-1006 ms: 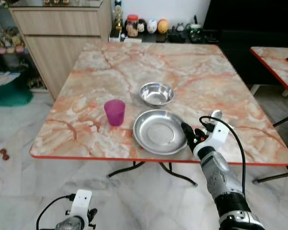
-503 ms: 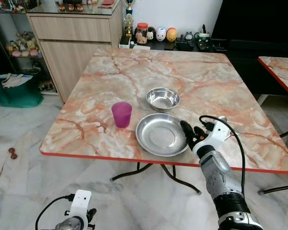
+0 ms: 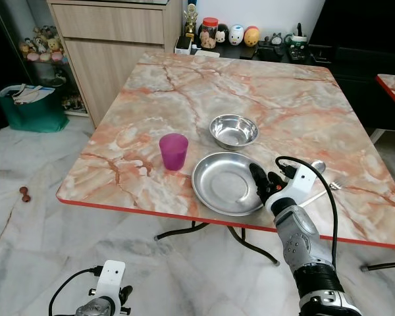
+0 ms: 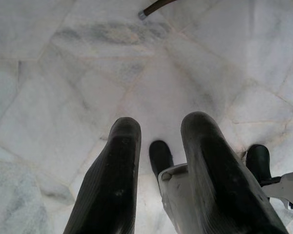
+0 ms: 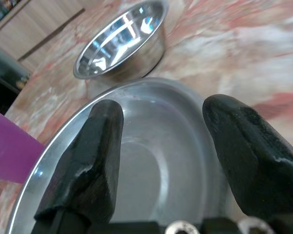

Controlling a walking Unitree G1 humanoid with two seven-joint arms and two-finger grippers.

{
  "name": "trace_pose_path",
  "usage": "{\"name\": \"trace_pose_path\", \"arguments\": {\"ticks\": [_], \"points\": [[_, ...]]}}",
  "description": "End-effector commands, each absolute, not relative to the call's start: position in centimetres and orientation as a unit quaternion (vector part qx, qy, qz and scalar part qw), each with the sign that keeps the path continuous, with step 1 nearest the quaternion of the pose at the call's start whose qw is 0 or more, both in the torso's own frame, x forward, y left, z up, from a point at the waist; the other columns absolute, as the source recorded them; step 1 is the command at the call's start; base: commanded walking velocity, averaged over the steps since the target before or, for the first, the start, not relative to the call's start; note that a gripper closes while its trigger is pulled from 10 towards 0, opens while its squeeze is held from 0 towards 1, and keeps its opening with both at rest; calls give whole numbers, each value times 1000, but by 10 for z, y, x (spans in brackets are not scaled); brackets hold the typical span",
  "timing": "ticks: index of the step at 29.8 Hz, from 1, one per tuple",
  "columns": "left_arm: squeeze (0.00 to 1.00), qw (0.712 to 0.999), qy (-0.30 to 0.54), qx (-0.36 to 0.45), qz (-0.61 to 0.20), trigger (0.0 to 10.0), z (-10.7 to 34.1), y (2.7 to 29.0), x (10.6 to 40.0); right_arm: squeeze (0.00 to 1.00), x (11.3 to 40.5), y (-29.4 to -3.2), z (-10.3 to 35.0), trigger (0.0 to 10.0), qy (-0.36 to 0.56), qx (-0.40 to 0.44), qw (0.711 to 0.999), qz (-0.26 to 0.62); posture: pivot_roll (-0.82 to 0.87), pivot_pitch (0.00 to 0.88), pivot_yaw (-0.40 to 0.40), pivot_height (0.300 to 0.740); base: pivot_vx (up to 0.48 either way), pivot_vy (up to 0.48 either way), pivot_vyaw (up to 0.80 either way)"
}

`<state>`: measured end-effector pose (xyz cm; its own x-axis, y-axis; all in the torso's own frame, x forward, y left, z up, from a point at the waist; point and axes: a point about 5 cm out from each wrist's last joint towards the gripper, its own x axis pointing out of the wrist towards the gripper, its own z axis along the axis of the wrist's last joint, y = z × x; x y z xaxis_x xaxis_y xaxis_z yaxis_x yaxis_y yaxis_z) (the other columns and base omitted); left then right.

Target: Setting the table

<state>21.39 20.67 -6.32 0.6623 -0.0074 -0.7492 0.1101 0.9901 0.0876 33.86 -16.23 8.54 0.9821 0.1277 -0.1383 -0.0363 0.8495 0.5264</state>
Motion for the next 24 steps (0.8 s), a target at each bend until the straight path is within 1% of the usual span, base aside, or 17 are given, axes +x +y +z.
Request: {"name": "trace_pose_path", "arguments": {"ticks": [1, 8, 17, 24], "points": [[0, 908, 413, 59, -35, 10000, -65, 205, 212, 0, 342, -165, 91, 10000, 80, 272, 958, 38, 28, 0, -52, 740, 0, 0, 0], [0, 907, 414, 62, -38, 10000, -65, 204, 212, 0, 342, -171, 93, 10000, 71, 275, 959, 19, 30, 0, -52, 740, 0, 0, 0], [0, 906, 417, 67, -41, 10000, -65, 208, 210, 0, 339, -172, 72, 10000, 141, 261, 955, 2, 30, 0, -52, 740, 0, 0, 0], [0, 904, 421, 67, -38, 10000, -67, 212, 206, 0, 344, -170, 77, 10000, 129, 271, 954, 8, 35, 0, -53, 740, 0, 0, 0]]}}
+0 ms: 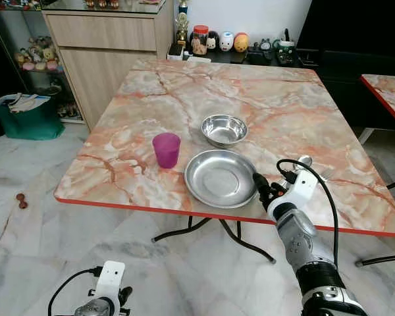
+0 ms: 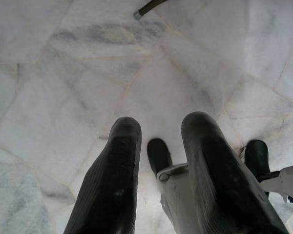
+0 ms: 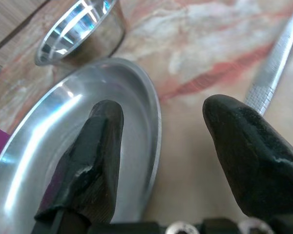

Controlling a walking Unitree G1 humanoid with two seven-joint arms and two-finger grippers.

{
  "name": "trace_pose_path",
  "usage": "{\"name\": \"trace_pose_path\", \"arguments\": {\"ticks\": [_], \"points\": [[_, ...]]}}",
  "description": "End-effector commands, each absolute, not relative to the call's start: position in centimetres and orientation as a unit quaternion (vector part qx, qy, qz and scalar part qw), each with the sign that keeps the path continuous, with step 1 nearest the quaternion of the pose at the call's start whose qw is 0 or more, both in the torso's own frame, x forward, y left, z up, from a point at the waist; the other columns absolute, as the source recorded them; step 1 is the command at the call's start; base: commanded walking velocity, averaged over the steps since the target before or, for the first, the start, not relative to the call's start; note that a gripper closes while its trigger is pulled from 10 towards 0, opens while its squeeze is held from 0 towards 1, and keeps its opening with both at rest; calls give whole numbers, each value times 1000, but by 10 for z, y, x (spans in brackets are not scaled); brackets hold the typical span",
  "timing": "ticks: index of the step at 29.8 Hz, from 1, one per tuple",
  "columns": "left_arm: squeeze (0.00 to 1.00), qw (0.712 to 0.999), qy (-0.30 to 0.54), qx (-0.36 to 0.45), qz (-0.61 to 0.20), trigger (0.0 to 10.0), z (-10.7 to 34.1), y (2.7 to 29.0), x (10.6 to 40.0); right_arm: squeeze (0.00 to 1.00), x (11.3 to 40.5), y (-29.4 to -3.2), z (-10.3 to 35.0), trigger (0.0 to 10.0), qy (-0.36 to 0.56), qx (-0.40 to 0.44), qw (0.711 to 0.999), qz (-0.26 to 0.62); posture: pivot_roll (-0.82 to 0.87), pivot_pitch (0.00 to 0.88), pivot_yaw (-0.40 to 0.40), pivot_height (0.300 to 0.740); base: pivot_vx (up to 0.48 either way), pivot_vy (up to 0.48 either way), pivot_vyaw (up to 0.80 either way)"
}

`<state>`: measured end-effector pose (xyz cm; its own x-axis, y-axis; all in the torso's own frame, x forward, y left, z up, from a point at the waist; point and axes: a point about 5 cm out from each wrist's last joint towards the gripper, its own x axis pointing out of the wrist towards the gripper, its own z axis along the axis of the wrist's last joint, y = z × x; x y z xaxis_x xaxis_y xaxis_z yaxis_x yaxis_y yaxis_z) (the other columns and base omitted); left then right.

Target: Setting the table

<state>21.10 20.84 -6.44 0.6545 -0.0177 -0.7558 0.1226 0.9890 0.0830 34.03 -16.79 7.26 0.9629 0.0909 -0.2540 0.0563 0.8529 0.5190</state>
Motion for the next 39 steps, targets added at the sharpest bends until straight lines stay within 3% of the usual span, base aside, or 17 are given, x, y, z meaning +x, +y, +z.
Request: {"name": "trace_pose_path", "arguments": {"ticks": [1, 39], "points": [[0, 904, 421, 68, -38, 10000, -67, 213, 205, 0, 345, -170, 78, 10000, 128, 271, 954, 9, 35, 0, -53, 740, 0, 0, 0], [0, 901, 425, 78, -43, 10000, -67, 209, 207, 0, 365, -153, 80, 10000, 185, 245, 951, 38, 52, 0, -56, 740, 0, 0, 0]]}}
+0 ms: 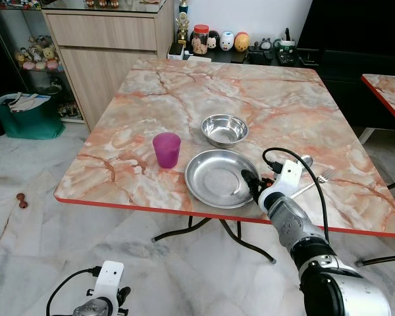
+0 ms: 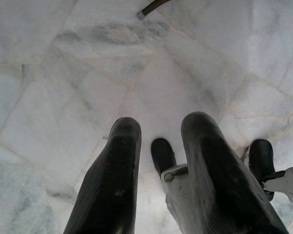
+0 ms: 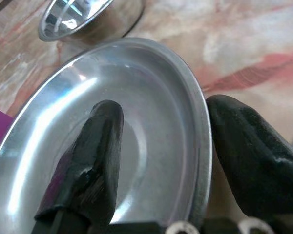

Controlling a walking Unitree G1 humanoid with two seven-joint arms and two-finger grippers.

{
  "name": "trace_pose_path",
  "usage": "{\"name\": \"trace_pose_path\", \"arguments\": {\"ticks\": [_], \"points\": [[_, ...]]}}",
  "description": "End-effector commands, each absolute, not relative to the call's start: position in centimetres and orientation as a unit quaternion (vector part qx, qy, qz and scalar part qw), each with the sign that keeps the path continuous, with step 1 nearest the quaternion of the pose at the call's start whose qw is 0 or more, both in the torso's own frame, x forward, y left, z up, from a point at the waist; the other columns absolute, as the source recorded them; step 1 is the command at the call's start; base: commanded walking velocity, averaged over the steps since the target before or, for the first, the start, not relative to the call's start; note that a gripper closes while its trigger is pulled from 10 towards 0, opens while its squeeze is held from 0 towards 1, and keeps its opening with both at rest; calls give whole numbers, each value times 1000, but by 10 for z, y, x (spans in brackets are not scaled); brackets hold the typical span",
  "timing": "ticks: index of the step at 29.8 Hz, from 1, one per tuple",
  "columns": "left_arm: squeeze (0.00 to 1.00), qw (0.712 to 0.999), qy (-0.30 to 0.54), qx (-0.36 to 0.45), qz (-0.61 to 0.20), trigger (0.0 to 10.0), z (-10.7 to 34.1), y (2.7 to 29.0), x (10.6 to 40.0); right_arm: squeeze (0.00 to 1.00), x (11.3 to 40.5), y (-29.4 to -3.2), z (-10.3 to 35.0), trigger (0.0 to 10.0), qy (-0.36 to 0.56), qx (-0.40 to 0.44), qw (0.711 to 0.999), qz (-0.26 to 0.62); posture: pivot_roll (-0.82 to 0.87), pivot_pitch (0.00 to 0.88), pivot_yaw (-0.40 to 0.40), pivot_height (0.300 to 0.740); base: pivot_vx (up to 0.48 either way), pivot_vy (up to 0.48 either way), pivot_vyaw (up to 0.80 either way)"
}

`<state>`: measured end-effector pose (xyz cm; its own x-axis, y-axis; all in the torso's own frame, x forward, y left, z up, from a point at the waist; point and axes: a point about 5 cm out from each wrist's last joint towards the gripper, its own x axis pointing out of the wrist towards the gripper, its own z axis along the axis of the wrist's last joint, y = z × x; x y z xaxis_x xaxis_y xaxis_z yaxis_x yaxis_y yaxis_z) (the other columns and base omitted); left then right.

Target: Setting the table

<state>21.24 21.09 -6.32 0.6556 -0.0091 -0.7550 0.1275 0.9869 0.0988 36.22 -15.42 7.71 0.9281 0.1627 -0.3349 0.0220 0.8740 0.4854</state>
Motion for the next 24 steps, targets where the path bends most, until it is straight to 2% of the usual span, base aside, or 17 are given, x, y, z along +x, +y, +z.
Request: {"name": "trace_pose_path", "arguments": {"ticks": [1, 24], "points": [[0, 901, 425, 78, -44, 10000, -67, 209, 207, 0, 365, -152, 81, 10000, 185, 242, 952, 39, 52, 0, -56, 740, 0, 0, 0], [0, 897, 432, 79, -53, 10000, -69, 210, 204, 0, 359, -152, 68, 10000, 213, 226, 950, 24, 52, 0, -55, 740, 0, 0, 0]]}}
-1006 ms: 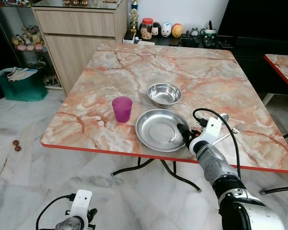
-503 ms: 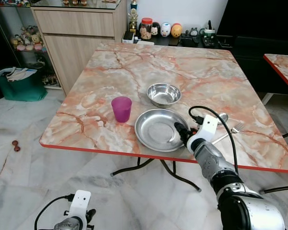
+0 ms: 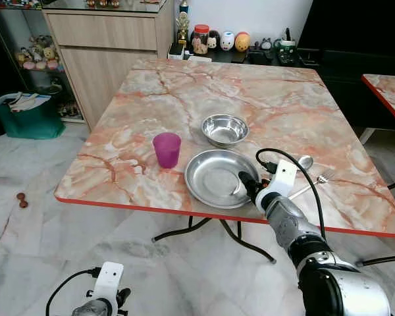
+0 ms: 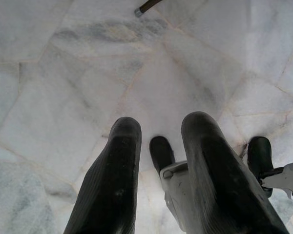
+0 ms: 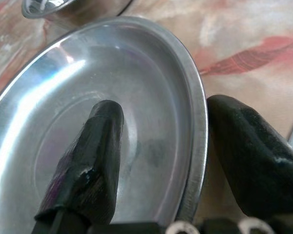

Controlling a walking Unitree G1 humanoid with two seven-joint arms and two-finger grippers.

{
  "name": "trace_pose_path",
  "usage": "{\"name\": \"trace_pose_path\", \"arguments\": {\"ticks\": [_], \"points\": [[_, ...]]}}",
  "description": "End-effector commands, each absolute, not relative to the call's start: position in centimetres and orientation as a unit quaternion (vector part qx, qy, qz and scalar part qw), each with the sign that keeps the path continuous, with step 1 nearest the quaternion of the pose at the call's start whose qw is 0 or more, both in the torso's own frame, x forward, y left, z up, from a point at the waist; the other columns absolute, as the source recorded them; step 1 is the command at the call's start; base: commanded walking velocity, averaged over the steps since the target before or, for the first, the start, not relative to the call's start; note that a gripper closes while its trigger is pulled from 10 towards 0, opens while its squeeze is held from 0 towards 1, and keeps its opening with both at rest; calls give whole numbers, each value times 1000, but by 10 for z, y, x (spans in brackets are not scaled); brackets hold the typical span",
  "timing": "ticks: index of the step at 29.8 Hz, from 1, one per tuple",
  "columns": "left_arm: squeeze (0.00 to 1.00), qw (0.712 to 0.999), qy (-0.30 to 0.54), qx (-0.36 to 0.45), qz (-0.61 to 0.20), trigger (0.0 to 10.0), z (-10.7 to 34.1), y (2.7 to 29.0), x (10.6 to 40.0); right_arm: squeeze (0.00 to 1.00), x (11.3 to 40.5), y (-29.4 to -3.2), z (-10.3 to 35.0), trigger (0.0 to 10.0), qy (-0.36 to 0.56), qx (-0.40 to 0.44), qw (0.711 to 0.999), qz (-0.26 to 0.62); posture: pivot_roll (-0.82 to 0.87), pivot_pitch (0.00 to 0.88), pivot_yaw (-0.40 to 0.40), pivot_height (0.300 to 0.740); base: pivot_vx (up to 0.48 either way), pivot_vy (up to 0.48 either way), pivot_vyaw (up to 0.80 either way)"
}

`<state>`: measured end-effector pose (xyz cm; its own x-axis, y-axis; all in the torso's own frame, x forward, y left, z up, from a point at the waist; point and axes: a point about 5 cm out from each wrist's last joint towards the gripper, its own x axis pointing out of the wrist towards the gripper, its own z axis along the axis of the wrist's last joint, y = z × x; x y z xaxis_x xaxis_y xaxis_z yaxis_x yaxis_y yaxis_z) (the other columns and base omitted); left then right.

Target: Setting the table

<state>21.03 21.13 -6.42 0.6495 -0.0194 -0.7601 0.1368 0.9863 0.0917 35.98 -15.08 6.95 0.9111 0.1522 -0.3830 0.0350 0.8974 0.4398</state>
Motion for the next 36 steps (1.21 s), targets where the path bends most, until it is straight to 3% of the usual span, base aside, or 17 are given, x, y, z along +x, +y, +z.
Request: {"name": "trace_pose_path", "arguments": {"ticks": [1, 5, 6, 7, 8, 9, 15, 16, 17, 18, 27, 28, 36], "points": [[0, 897, 433, 79, -53, 10000, -69, 209, 204, 0, 359, -151, 67, 10000, 214, 225, 950, 25, 52, 0, -55, 740, 0, 0, 0], [0, 897, 432, 81, -52, 10000, -69, 209, 204, 0, 357, -150, 64, 10000, 224, 214, 950, 27, 55, 0, -56, 740, 0, 0, 0], [0, 897, 432, 81, -52, 10000, -69, 208, 204, 0, 356, -150, 63, 6314, 227, 210, 951, 27, 56, 0, -57, 740, 0, 0, 0], [0, 897, 432, 81, -52, 10000, -69, 208, 204, 0, 356, -150, 63, 6314, 227, 210, 951, 27, 56, 0, -57, 740, 0, 0, 0], [0, 897, 432, 81, -52, 10000, -69, 208, 205, 0, 356, -150, 62, 2627, 227, 211, 951, 27, 56, 0, -57, 740, 0, 0, 0], [0, 897, 432, 81, -52, 10000, -69, 208, 205, 0, 356, -150, 62, 0, 228, 210, 950, 28, 56, 0, -57, 740, 0, 0, 0], [0, 897, 433, 77, -47, 10000, -69, 206, 205, 0, 355, -148, 60, 78, 233, 200, 951, 32, 57, 0, -59, 740, 0, 0, 0], [0, 897, 433, 77, -47, 10000, -69, 206, 205, 0, 354, -148, 59, 1961, 235, 198, 951, 31, 57, 0, -59, 740, 0, 0, 0], [0, 897, 433, 77, -47, 10000, -69, 206, 205, 0, 354, -148, 59, 1961, 235, 198, 951, 31, 57, 0, -59, 740, 0, 0, 0], [0, 897, 433, 77, -46, 10000, -69, 206, 205, 0, 354, -148, 59, 10000, 237, 195, 951, 31, 56, 0, -58, 740, 0, 0, 0], [0, 897, 433, 76, -44, 10000, -69, 209, 205, 0, 354, -148, 59, 10000, 238, 187, 953, 27, 59, 0, -57, 740, 0, 0, 0], [0, 897, 433, 76, -44, 10000, -69, 209, 205, 0, 354, -148, 59, 0, 237, 187, 953, 26, 58, 0, -56, 740, 0, 0, 0], [0, 897, 434, 74, -45, 10000, -68, 209, 205, 0, 352, -149, 56, 0, 239, 182, 953, 25, 56, 0, -53, 740, 0, 0, 0]]}}
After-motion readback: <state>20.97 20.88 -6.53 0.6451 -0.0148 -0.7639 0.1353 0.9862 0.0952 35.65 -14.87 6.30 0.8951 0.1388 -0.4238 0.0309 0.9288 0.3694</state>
